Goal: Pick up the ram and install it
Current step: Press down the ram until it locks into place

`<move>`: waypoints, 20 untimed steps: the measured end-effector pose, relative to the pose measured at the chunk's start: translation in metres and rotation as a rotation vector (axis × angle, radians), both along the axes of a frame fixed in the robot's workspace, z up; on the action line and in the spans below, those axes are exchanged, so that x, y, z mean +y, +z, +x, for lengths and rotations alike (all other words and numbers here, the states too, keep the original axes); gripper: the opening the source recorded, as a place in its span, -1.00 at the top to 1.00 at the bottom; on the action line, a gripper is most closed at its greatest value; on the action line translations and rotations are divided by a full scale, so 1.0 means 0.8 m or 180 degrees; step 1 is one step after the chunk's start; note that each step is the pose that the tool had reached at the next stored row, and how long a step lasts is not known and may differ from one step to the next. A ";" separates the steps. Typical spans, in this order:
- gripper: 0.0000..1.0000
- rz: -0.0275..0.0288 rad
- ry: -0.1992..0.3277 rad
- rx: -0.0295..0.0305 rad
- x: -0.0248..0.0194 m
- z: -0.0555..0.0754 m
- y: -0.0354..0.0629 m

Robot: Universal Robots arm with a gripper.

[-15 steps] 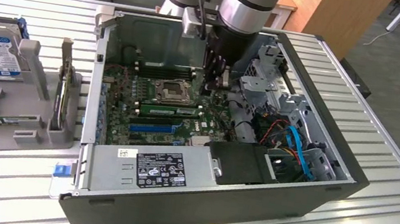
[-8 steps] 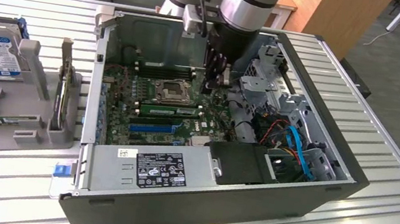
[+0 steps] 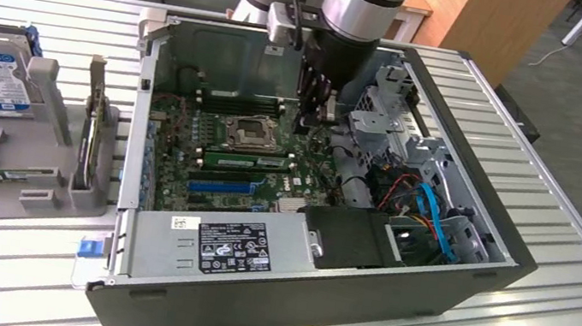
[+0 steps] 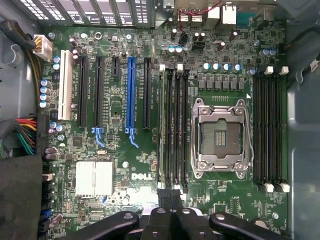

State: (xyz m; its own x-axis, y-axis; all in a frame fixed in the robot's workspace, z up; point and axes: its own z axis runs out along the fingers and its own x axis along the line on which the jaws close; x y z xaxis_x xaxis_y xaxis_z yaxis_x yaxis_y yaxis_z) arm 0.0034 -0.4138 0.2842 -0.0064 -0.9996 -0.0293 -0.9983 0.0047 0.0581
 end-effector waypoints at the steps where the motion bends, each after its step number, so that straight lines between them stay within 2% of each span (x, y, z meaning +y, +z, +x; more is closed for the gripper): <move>1: 0.80 0.0000 0.0000 0.0000 0.0000 0.000 0.000; 3: 0.80 0.0000 0.0000 0.0000 0.0000 0.000 0.000; 4: 0.80 -0.0001 0.0000 -0.0002 -0.0001 -0.007 0.000; 6: 0.80 0.0000 0.0000 -0.0008 0.0001 -0.030 0.000; 20: 0.80 0.0000 0.0000 -0.0017 0.0000 -0.069 0.000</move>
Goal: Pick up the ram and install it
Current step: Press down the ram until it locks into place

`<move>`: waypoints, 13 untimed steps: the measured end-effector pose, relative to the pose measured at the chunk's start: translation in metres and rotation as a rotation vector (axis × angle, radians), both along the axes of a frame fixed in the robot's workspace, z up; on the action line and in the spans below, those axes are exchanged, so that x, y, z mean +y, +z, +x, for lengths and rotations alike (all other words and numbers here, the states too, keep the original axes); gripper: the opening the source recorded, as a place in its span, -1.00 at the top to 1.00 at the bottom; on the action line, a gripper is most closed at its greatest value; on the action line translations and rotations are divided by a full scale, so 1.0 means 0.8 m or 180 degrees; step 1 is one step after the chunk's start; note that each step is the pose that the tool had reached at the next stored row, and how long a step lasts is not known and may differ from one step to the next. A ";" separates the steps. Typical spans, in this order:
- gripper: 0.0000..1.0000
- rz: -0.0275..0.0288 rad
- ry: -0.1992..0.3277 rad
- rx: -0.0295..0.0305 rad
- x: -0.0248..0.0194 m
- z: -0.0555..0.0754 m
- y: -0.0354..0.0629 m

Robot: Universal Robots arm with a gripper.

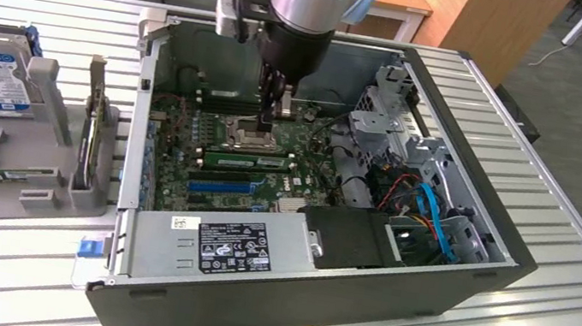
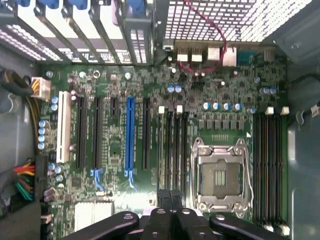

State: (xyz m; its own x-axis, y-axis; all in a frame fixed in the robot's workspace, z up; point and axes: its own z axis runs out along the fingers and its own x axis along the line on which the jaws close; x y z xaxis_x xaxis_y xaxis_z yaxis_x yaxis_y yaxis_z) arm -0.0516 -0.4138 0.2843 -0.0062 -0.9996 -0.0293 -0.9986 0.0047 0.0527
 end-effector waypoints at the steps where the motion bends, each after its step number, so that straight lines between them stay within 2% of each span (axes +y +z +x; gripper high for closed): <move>1: 0.80 0.0000 0.0000 0.0000 0.0000 -0.003 0.000; 13: 0.80 0.0000 0.0000 -0.0005 0.0001 -0.033 0.000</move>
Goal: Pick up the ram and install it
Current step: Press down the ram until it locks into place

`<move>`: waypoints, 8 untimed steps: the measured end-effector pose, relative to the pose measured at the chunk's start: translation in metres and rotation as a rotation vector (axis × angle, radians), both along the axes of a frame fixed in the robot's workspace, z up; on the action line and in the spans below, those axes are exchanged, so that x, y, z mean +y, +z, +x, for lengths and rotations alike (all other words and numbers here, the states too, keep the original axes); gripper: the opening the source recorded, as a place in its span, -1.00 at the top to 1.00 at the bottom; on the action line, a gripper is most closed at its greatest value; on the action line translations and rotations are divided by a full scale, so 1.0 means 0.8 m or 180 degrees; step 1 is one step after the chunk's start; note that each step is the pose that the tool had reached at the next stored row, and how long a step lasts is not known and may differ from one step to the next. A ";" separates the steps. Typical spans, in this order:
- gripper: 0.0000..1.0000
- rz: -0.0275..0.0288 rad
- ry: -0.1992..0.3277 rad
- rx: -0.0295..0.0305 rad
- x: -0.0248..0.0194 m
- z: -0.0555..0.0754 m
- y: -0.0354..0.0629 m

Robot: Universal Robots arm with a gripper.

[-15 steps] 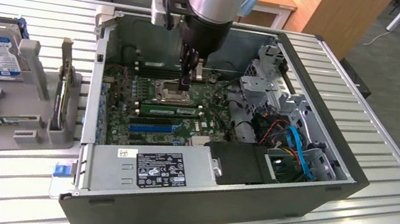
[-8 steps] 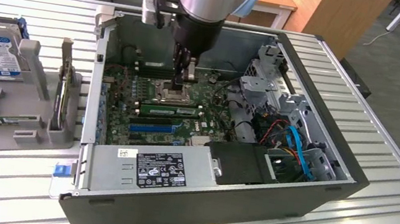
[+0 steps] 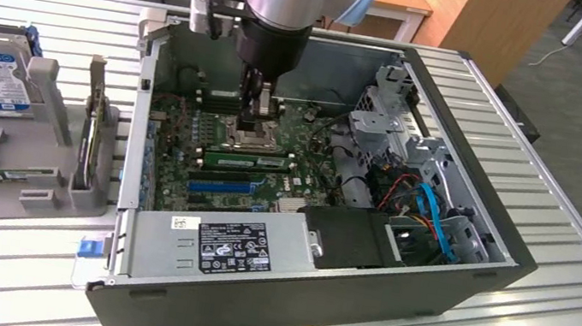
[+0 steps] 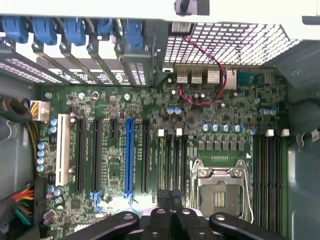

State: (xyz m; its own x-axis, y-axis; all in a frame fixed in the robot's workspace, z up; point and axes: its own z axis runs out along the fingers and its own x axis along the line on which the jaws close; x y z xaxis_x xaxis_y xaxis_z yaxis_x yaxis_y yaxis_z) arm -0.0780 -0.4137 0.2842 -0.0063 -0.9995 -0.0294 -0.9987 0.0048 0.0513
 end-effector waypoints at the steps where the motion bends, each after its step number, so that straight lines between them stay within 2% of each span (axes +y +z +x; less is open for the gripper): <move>1: 0.80 0.0000 0.0000 0.0000 0.0000 0.000 0.000; 8: 0.80 0.0000 0.0000 0.0000 -0.0001 0.000 -0.001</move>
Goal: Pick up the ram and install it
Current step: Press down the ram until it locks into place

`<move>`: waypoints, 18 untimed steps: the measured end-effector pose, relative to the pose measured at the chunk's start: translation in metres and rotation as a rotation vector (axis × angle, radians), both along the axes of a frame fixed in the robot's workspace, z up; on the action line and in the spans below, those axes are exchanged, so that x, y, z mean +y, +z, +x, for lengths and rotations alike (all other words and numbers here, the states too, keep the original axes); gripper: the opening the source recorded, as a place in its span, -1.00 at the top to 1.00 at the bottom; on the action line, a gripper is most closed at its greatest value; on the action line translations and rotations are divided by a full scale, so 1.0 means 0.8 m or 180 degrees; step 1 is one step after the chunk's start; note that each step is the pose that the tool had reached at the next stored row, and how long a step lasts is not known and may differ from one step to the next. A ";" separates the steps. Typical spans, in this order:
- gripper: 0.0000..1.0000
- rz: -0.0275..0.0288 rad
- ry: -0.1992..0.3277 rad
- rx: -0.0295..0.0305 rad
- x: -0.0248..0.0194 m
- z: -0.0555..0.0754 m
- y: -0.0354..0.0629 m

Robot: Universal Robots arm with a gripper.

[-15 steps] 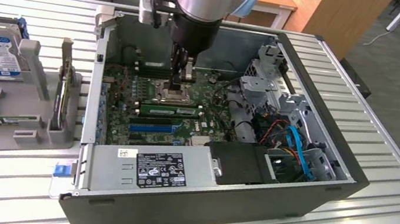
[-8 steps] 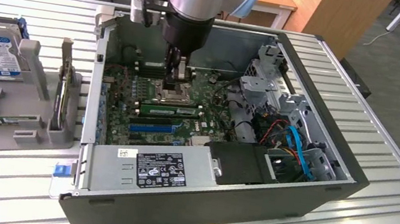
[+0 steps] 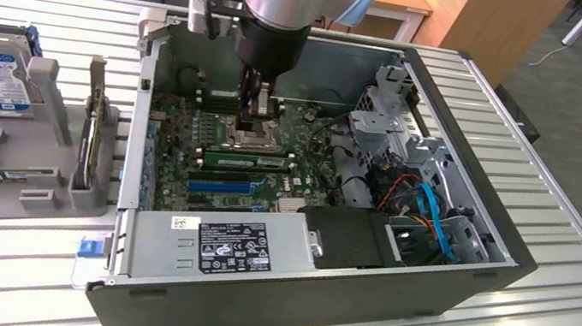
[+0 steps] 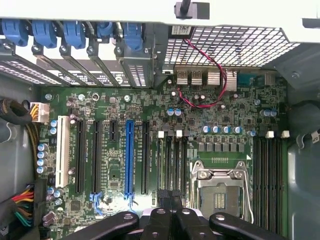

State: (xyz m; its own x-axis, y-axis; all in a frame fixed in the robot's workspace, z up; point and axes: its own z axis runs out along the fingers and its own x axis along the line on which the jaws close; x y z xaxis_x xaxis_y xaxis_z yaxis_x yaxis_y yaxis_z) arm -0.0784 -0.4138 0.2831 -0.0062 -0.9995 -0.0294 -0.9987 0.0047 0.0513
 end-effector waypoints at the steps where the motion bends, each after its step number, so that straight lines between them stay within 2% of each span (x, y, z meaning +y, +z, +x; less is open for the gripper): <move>1: 0.80 -0.0001 0.0000 0.0000 0.0000 0.000 -0.001; 18: 0.80 0.0000 0.0000 0.0000 0.0000 0.000 -0.022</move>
State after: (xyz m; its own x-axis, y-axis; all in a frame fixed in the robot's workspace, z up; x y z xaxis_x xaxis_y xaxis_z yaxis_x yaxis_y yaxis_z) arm -0.0783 -0.4138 0.2657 -0.0063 -0.9996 -0.0293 -0.9987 0.0047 0.0513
